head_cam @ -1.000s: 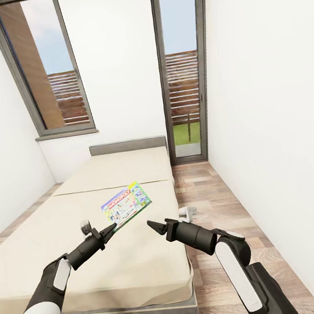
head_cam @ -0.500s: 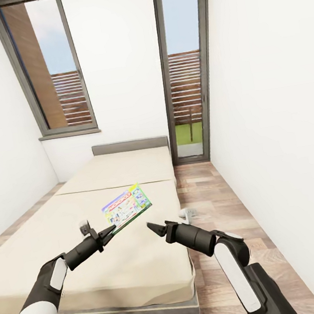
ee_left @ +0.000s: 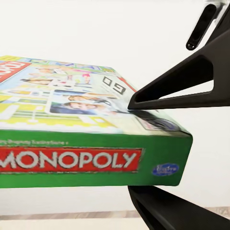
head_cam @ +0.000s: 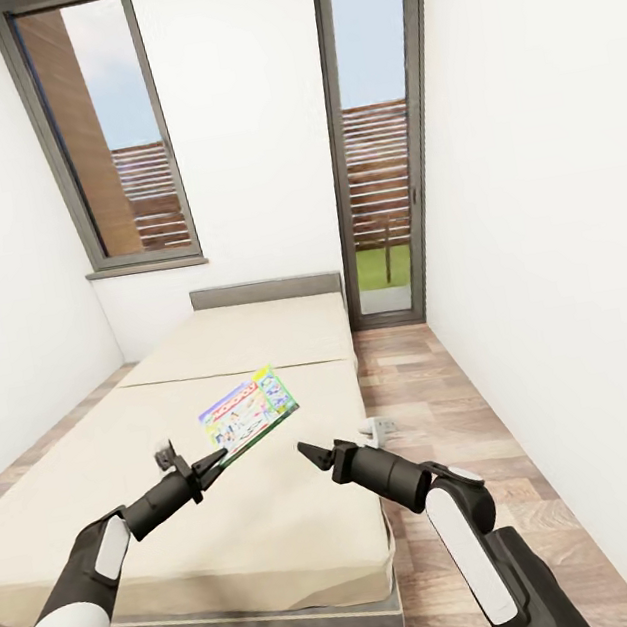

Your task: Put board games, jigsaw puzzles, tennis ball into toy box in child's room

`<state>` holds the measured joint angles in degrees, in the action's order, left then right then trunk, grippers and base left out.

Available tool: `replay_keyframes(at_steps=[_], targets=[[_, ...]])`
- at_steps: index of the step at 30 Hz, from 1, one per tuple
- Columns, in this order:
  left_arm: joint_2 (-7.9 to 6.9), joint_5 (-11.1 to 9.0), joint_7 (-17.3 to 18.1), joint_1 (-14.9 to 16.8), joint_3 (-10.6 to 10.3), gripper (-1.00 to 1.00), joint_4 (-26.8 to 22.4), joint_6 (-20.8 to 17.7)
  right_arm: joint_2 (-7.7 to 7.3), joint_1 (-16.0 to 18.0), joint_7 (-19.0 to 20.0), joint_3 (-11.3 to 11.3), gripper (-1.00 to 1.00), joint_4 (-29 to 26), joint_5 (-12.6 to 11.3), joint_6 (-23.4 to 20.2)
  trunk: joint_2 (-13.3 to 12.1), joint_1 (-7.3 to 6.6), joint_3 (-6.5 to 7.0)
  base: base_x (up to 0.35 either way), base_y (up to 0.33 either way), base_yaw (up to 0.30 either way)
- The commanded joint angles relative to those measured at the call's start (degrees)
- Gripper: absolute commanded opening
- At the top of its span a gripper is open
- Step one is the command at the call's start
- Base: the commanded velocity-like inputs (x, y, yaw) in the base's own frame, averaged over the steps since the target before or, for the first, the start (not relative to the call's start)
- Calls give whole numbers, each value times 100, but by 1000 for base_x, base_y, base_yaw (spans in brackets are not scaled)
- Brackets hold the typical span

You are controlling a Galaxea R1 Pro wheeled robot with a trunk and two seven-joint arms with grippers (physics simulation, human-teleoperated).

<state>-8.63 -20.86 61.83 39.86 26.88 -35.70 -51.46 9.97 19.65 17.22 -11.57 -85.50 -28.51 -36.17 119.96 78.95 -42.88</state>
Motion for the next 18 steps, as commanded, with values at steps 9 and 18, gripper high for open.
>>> replay_keyframes(at_steps=[9, 18], targets=[[-7, -6, -2, 4, 12, -100, 2, -36, 3, 3, -33, -169, 100, 17, -7, -33, -198, -111, 97, 0, 0, 42], [-7, -1, -9, 4, 12, -100, 2, -39, 3, 3, -35, -212, 100, 54, -1, -30, -559, -308, 291, 0, 0, 124]])
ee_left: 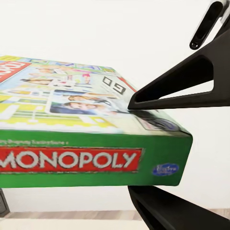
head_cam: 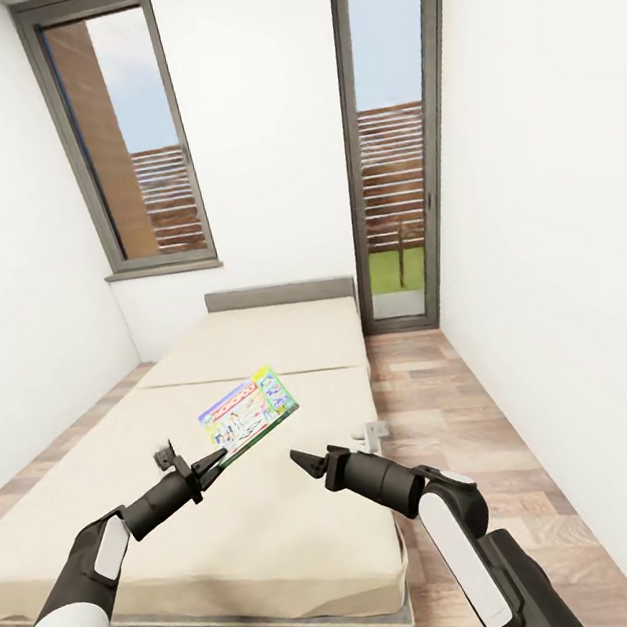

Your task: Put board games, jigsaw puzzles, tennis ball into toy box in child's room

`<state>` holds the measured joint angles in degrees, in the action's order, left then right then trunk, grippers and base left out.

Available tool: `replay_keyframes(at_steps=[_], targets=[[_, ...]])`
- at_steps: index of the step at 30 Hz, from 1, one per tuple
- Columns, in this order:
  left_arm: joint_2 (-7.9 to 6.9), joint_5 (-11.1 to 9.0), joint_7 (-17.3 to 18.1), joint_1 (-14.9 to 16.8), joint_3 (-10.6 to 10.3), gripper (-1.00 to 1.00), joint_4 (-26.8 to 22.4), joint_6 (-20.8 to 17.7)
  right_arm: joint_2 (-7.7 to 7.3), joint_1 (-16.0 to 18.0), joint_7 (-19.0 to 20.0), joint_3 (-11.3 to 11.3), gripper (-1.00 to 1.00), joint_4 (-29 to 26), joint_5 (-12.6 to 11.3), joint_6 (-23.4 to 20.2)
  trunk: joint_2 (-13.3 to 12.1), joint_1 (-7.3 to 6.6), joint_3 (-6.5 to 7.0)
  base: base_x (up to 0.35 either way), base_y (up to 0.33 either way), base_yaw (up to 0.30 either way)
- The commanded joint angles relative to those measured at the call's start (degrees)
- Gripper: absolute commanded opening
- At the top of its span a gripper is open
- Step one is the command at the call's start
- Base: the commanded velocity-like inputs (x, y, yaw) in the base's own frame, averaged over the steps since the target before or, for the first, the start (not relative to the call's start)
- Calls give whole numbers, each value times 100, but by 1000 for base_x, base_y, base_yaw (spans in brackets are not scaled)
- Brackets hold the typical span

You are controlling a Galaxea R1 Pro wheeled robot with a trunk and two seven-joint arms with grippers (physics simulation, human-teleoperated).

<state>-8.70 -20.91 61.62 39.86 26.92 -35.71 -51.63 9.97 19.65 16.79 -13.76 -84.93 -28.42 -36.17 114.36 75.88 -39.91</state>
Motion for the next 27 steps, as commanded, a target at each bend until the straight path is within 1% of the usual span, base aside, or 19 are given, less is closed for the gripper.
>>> replay_keyframes(at_steps=[1, 14, 17, 23, 27], targets=[[0, 4, 11, 4, 7, -100, 3, -23, 3, 3, 8, 6, 100, -3, -12, -30, -39, -23, 13, 0, 0, 21], [0, 8, 0, 4, 9, -100, 3, -13, 3, 3, -19, 7, 100, 1, -7, -30, -560, -309, 247, 0, 0, 3], [0, 8, -1, 4, 13, -100, 3, -12, 3, 3, -111, 12, 100, -4, -3, -36, -680, -375, 301, 0, 0, 0], [-6, 8, -1, 4, 15, -100, 3, -14, 3, 3, -507, 13, 100, -6, -40, -31, -921, -507, 409, 0, 0, 0], [-5, 8, -1, 4, 15, -100, 3, -8, 3, 3, -586, 14, 100, -3, -74, -30, -1082, -594, 481, 0, 0, 0]])
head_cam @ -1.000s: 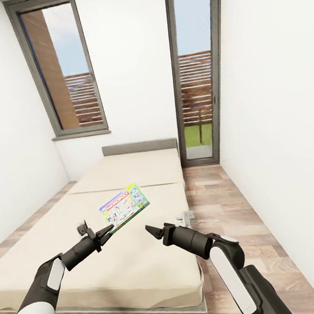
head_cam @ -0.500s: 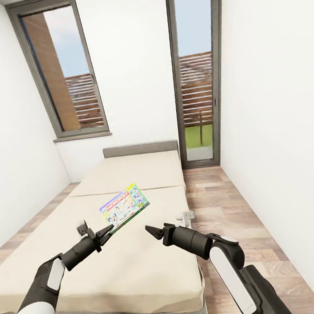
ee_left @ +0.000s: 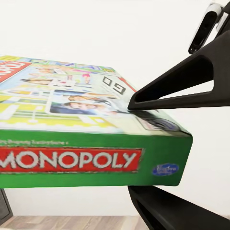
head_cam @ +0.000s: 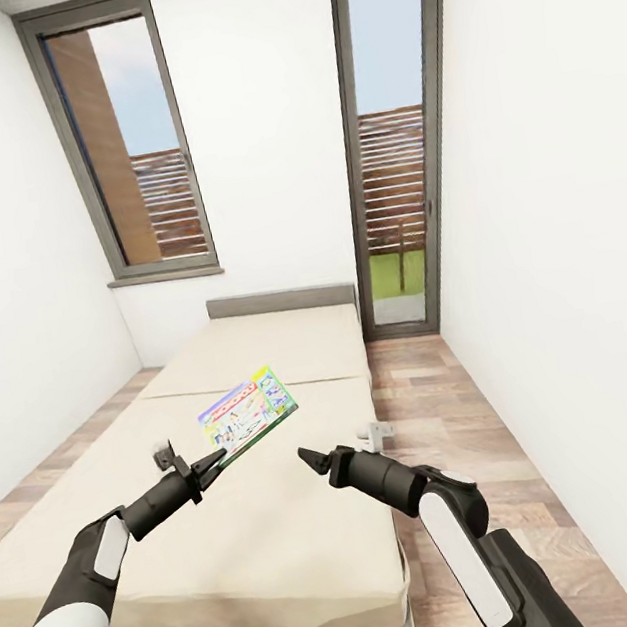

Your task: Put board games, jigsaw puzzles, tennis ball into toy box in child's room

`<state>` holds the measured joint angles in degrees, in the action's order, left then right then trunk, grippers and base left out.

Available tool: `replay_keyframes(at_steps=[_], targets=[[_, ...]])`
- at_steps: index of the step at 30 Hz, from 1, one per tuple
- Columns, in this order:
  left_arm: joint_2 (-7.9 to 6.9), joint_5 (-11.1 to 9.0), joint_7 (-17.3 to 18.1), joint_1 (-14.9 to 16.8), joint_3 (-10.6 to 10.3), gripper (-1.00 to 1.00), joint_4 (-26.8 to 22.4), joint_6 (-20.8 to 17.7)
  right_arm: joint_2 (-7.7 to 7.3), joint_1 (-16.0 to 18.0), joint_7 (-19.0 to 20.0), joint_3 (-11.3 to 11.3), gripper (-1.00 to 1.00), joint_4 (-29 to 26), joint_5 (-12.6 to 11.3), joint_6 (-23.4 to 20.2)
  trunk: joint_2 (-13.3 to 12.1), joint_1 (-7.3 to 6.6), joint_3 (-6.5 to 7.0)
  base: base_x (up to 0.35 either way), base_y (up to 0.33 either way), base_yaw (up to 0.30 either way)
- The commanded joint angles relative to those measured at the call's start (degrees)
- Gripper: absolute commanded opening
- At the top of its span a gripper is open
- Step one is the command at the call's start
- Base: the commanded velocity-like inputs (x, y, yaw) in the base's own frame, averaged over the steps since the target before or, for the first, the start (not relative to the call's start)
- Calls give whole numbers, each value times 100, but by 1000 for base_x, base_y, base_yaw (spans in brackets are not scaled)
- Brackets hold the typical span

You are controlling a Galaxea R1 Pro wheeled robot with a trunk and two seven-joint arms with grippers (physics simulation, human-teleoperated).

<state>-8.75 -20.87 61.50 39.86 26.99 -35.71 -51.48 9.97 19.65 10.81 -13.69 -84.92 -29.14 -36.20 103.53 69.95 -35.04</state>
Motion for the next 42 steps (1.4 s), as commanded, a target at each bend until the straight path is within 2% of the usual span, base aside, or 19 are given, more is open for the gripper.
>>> replay_keyframes(at_steps=[1, 8, 16, 42], targets=[[2, 4, 6, 4, 5, -100, 2, -22, 3, 3, 5, 7, 100, -3, -6, -25, -39, -23, 12, 0, 0, 0], [5, 4, -9, 4, -4, -100, 2, -28, 3, 3, -5, 7, 100, 1, -16, -13, -319, -177, 138, 0, 0, 0], [6, 4, -26, 4, -9, -100, 2, -22, 3, 3, -8, 1, 100, -6, 10, 203, -640, -353, 282, 0, 0, 0], [14, 48, -42, 4, -29, -100, 2, -2, 3, 3, 29, 38, 100, -23, -24, 212, -1683, -924, 748, 0, 0, 0]])
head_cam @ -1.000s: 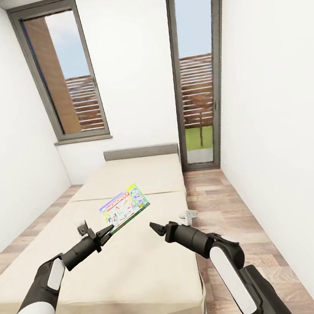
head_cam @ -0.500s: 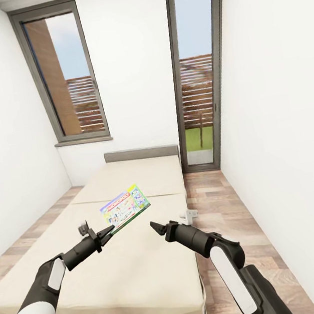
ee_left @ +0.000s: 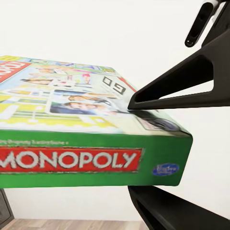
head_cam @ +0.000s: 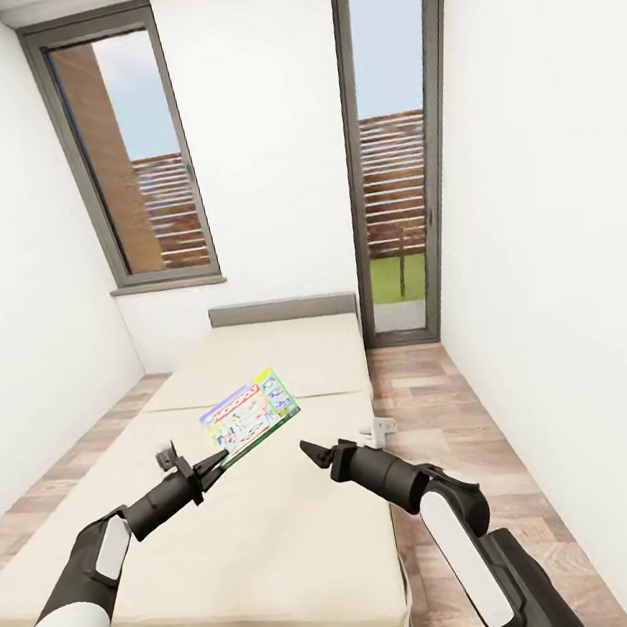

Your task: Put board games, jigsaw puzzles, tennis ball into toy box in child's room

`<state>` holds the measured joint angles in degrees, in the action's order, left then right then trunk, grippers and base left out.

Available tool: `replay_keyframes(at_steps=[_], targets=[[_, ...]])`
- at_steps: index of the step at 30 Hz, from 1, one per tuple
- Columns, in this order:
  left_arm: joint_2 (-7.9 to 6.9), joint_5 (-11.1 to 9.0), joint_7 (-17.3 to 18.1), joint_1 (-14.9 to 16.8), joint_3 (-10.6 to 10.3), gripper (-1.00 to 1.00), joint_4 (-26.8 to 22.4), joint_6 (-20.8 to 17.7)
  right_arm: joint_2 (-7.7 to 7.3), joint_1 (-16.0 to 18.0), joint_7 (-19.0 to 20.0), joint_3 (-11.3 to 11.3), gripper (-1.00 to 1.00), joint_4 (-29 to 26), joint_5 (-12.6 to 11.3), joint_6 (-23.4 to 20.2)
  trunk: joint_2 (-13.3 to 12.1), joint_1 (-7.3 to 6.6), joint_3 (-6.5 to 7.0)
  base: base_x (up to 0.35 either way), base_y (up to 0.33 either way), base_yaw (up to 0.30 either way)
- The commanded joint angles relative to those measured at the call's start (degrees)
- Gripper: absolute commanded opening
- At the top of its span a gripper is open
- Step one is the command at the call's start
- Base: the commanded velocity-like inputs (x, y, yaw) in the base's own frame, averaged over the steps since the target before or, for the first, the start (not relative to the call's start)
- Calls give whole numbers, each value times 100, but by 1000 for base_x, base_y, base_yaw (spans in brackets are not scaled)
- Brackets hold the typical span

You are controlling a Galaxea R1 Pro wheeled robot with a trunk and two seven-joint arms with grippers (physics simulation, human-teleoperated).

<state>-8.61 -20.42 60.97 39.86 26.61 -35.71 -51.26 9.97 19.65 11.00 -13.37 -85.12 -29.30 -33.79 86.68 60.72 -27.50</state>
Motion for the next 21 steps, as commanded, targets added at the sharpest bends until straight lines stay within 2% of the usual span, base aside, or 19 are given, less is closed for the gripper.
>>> replay_keyframes(at_steps=[1, 13, 16, 21], targets=[[0, 3, 12, 4, 9, -100, 2, -24, 3, 4, 9, 11, 100, -4, -7, -28, -38, -23, 12, 0, 0, 0], [0, 3, 25, 4, 3, -100, 2, -14, 3, 3, -29, -18, 100, 2, 6, -23, -519, -286, 228, 0, 0, 15], [0, -2, 29, 4, 5, -100, 2, -15, 3, 3, -42, -28, 100, 11, 7, -23, -640, -352, 281, 0, 0, 235], [0, -30, 63, 4, 20, -100, 2, -3, 3, 4, -45, -22, 100, 26, 4, -23, -640, -352, 281, 0, 0, 281]])
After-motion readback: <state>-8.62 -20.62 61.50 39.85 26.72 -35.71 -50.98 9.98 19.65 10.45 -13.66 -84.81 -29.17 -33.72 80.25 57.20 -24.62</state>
